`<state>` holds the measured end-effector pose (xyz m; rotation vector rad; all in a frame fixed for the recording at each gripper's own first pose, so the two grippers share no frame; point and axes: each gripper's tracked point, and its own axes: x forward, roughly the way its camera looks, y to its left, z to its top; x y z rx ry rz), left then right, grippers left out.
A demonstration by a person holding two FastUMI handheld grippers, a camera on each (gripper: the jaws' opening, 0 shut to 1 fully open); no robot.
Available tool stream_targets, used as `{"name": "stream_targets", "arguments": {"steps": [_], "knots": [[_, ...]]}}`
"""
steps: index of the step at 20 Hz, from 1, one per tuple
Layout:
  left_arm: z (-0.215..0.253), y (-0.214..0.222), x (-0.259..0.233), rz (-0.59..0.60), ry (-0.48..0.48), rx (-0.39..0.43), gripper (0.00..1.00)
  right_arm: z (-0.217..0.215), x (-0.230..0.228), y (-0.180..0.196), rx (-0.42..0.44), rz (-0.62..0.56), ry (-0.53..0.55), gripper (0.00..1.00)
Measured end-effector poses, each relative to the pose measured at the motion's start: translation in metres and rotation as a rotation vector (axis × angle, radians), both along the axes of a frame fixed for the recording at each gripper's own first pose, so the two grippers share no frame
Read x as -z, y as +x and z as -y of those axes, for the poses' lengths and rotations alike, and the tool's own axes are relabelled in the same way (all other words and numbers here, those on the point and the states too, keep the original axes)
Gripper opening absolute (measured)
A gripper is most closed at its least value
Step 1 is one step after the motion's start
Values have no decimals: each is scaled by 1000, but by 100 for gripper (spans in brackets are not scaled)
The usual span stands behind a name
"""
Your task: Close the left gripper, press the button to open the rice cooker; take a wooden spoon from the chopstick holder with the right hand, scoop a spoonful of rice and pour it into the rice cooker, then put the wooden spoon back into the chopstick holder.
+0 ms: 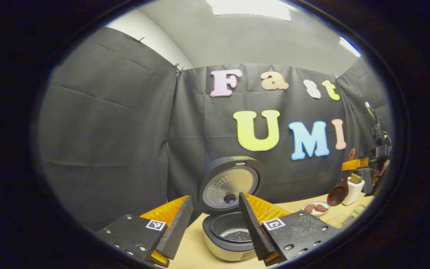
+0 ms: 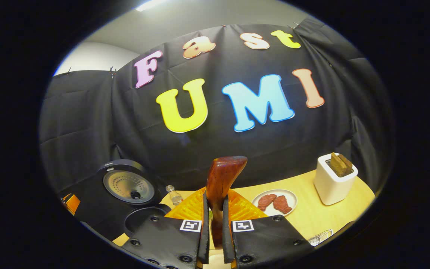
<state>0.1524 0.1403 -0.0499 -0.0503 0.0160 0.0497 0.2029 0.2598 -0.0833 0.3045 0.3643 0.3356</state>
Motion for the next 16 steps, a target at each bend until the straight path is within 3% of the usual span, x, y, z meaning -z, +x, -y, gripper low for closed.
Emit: {"name": "stream_targets", "arguments": {"steps": [5, 6, 16], "knots": [[24, 5, -5, 6, -4, 37, 78, 68, 10, -5, 105, -18, -24, 16], [28, 4, -7, 8, 0, 42, 78, 81, 12, -6, 121, -19, -32, 12], [69, 3, -21, 14, 12, 89, 80, 186, 48, -27, 267, -60, -94, 12]]}}
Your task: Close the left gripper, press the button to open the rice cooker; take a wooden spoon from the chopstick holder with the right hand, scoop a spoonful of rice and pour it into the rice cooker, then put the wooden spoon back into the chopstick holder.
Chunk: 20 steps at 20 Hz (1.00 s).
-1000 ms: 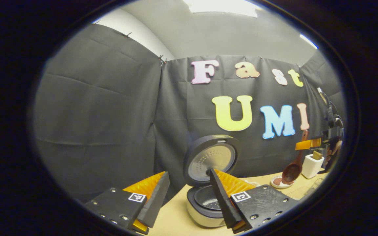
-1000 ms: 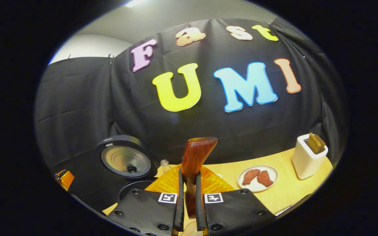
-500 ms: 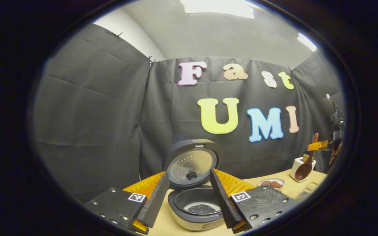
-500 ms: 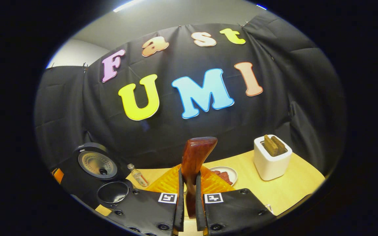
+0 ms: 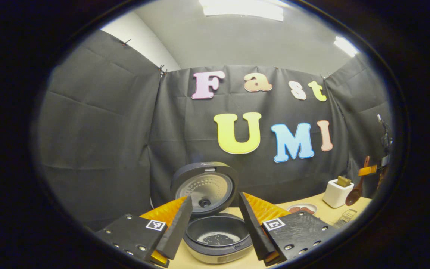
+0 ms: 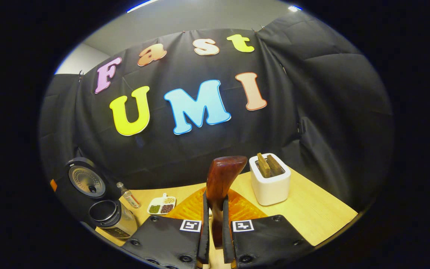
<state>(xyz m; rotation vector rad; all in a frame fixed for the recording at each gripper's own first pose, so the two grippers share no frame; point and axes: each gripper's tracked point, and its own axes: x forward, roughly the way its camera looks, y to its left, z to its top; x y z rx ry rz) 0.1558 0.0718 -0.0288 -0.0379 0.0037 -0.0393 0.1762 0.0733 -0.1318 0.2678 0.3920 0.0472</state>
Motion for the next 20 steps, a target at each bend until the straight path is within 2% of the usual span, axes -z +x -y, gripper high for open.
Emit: {"name": "stream_targets", "arguments": {"steps": [1, 2, 4, 6, 7, 10, 20], "knots": [[4, -1, -1, -2, 2, 3, 80, 8, 5, -2, 11, -5, -2, 16], [7, -3, -2, -5, 4, 6, 80, 15, 11, -5, 17, -15, -5, 12], [13, -6, -4, -6, 11, 11, 78, 22, 24, -12, 18, -41, -3, 16], [17, -10, -8, -2, 22, 11, 78, 25, 37, -19, 12, -66, 0, 12], [18, -12, -9, -2, 26, 11, 79, 27, 44, -22, 9, -75, 0, 17], [20, -19, -16, 5, 38, 4, 77, 30, 62, -30, 4, -105, 13, 17], [0, -39, -30, 11, 80, -59, 78, 27, 118, -43, -27, -186, 49, 17]]}}
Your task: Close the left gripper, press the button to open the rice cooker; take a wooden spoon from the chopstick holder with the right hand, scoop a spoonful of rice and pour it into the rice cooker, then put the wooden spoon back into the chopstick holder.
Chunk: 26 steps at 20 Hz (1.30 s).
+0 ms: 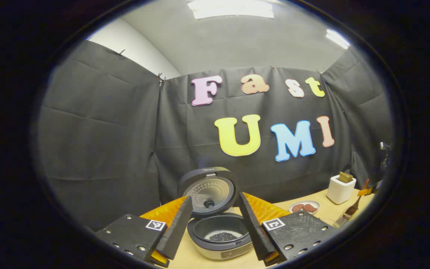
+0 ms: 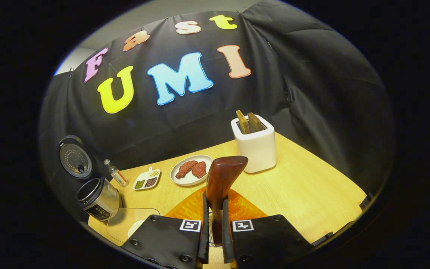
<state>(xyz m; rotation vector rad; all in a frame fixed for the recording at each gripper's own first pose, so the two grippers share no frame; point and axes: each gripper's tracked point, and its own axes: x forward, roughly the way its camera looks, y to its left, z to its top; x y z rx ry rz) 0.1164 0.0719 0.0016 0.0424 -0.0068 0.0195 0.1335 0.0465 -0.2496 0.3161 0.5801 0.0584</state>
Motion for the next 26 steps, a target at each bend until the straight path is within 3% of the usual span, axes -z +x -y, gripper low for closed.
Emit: {"name": "stream_targets", "arguments": {"steps": [4, 6, 7, 8, 9, 10, 11, 12, 20, 26], "knots": [[-12, -7, -6, 8, 14, -36, 79, -3, 10, -6, -19, -19, 23, 17], [-17, -8, -8, 12, 15, -53, 78, 1, 9, -9, -31, -13, 19, 23], [-19, -8, -9, 14, 9, -57, 78, 3, 5, -9, -27, 2, 14, 32], [-19, -6, -10, 15, -2, -58, 79, 7, -3, -10, -20, 15, 5, 32], [-20, -3, -11, 17, -14, -58, 79, 11, -8, -10, -15, 25, -2, 62], [-20, 1, -13, 18, -24, -57, 78, 16, -12, -10, -3, 28, -15, 68], [-21, 5, -12, 18, -32, -56, 78, 20, -18, -13, 8, 34, -25, 89], [-22, 10, -13, 20, -34, -55, 79, 25, -26, -14, 20, 47, -39, 98], [-13, 92, -37, 26, -93, 36, 78, 47, -110, -27, 77, 203, -123, 98], [-27, 177, -64, 54, -73, 49, 78, 47, -128, -39, 124, 255, -199, 98]]}}
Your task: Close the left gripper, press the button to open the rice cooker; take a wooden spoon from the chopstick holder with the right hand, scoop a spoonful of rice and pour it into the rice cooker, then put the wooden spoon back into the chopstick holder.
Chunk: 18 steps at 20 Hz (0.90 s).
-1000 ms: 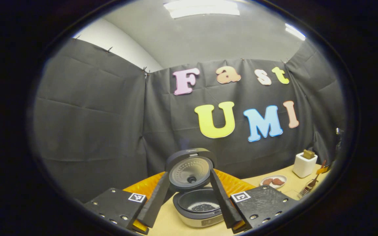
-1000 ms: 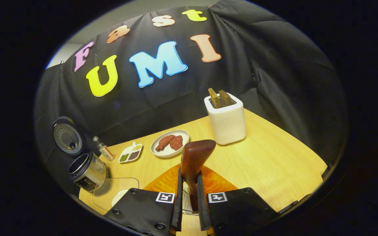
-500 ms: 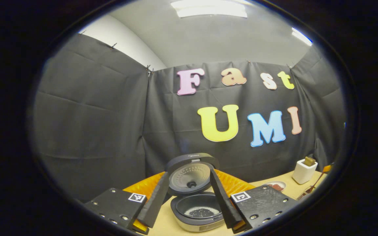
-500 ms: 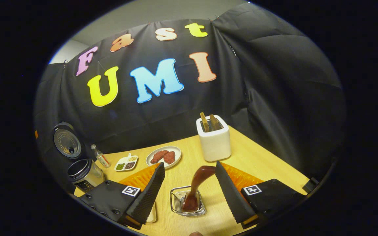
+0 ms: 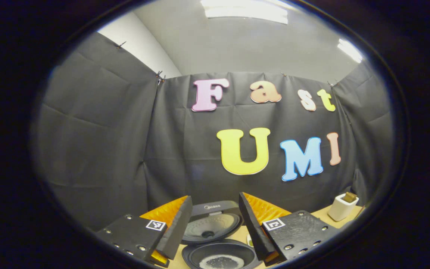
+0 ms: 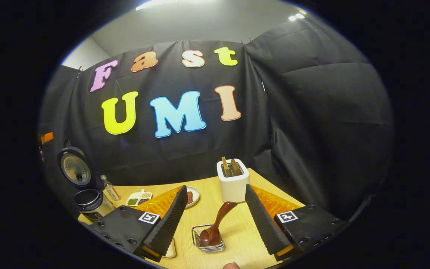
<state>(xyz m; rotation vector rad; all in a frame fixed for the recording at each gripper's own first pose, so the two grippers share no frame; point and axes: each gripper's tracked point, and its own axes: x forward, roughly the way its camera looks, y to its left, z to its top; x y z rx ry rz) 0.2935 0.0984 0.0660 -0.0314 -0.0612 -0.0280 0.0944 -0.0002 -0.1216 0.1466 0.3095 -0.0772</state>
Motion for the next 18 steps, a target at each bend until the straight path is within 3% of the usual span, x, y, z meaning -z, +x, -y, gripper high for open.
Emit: {"name": "stream_targets", "arguments": {"steps": [5, 10, 18], "knots": [[3, 63, 5, -19, 0, 51, 78, -13, 11, -12, 25, -30, -7, 98], [-7, 124, 40, -80, 43, 12, 77, -21, 13, -18, 19, -49, -55, 98], [-14, 147, 85, -177, -9, -12, 79, -27, 10, -17, -11, -59, -99, 98]]}}
